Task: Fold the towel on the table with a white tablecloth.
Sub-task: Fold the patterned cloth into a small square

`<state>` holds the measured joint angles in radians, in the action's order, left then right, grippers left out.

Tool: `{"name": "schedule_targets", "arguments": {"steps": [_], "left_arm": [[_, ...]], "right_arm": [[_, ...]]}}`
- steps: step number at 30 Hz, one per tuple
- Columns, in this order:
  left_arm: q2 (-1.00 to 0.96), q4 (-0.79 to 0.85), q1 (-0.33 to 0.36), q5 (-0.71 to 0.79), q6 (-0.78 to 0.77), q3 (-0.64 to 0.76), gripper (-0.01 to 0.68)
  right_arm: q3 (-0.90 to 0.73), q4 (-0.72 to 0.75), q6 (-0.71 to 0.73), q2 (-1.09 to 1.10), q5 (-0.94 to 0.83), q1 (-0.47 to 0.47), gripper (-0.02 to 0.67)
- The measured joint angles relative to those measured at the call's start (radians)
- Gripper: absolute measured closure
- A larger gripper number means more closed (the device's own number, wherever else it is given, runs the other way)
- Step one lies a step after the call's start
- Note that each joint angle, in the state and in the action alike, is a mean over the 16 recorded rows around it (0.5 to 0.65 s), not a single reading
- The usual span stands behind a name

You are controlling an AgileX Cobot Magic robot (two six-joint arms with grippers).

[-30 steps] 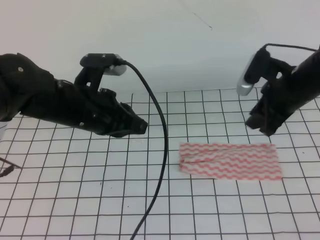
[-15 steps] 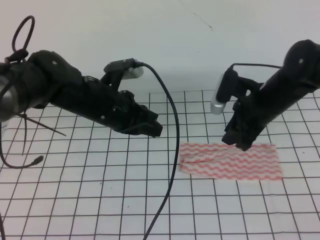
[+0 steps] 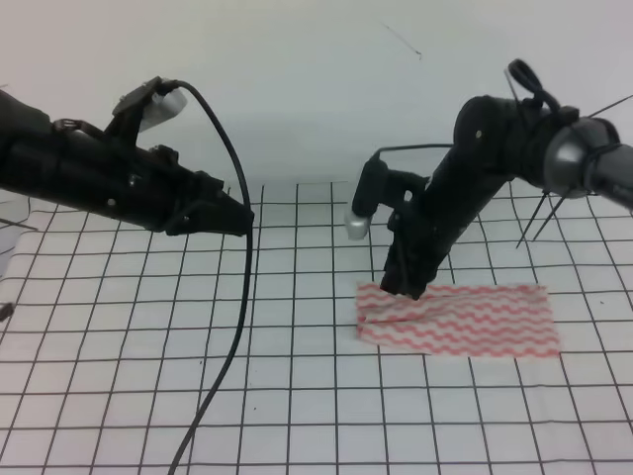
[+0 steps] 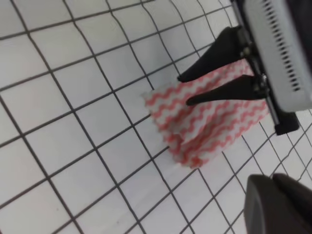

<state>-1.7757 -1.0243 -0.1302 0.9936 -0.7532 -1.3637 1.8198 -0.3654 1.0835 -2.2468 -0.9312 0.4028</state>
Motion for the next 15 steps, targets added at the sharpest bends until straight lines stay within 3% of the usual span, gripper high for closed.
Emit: {"name": "schedule_targets", "arguments": {"steps": [15], "left_arm": [[0.014,-0.033,0.014,0.0,-0.029,0.0,0.674]], "right_arm": [[0.033,0.071,0.027,-0.051,-0.105,0.038,0.425]]}}
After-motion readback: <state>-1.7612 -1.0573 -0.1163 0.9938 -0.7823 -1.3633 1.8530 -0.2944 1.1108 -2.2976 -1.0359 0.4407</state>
